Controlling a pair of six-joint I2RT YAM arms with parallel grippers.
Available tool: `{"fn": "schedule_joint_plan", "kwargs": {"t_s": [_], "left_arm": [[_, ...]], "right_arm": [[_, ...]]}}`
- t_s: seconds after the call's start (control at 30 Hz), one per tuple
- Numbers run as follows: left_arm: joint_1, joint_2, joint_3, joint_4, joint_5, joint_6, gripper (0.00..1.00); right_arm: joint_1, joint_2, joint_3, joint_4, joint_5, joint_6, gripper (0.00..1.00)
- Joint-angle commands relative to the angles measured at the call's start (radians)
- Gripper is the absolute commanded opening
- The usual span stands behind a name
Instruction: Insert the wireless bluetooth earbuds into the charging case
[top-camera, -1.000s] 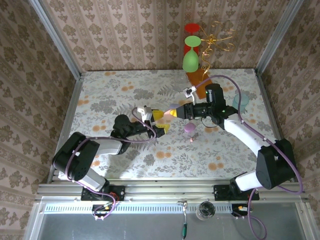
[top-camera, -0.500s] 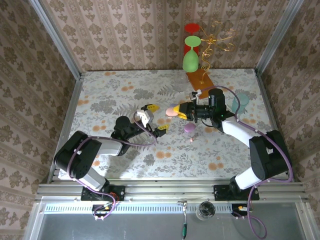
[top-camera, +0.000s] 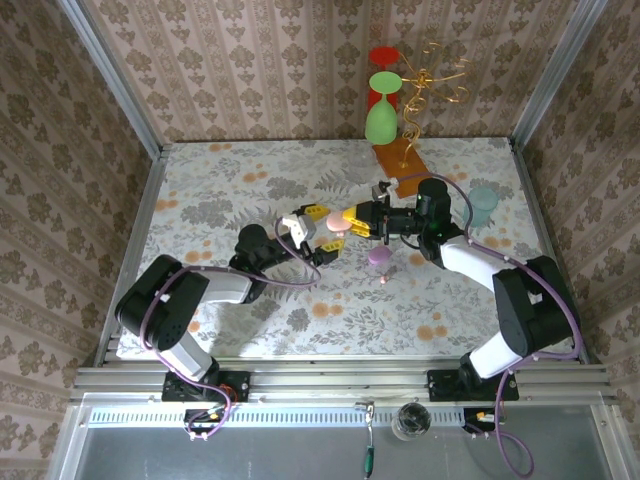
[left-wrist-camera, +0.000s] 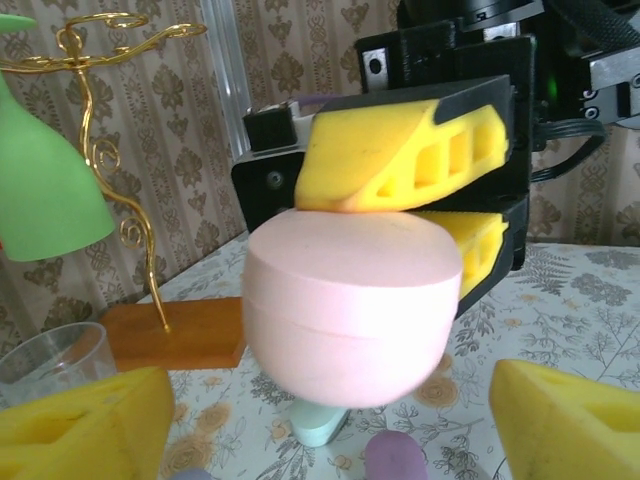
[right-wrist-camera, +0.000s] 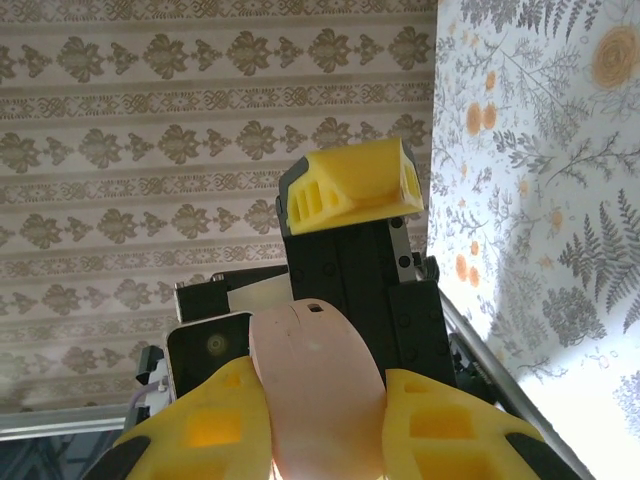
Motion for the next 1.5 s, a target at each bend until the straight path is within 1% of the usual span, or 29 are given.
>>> {"fn": "schedule_joint_plan", "kwargs": {"t_s": [0.0,0.07,0.13,0.3,0.47,0.7,1.07,1.17,1.27,1.47], "left_arm": [[-0.005,0.007,0.032,0.037,0.062,-0.024,0.78],[-0.003,0.004,0.038,0.037,0.081,-0.036,0.75],[-0.003,0.001,0.044,0.038,0.095,-0.045,0.70],[-0.002,0.002,0.054,0.036,0.122,-0.052,0.62],[-0.001,0.003,0.062,0.036,0.129,-0.058,0.59],[-0.003,0.008,0.071,0.035,0.125,-0.046,0.59],[-0.005,0.024,0.079,0.035,0.148,-0.033,0.43],[-0.006,0.031,0.079,0.035,0.155,-0.028,0.43],[-0.008,0.032,0.076,0.035,0.161,-0.010,0.48],[-0.009,0.037,0.074,0.035,0.176,0.021,0.48]], "right_arm": [[0.007,0.015,-0.009,0.071,-0.040,0.050,0.00],[0.006,0.014,-0.010,0.068,-0.043,0.050,0.00],[0.008,0.014,-0.008,0.063,-0.043,0.050,0.00],[0.008,0.015,-0.002,0.047,-0.042,0.042,0.00],[0.008,0.015,0.005,0.026,-0.049,0.029,0.00],[0.008,0.012,0.007,-0.007,-0.055,-0.001,0.00],[0.008,0.012,0.019,-0.014,-0.054,0.010,0.00],[0.009,0.011,0.022,-0.008,-0.052,0.021,0.00],[0.009,0.012,0.024,0.004,-0.055,0.035,0.00],[0.008,0.015,0.024,0.015,-0.056,0.052,0.00]]}}
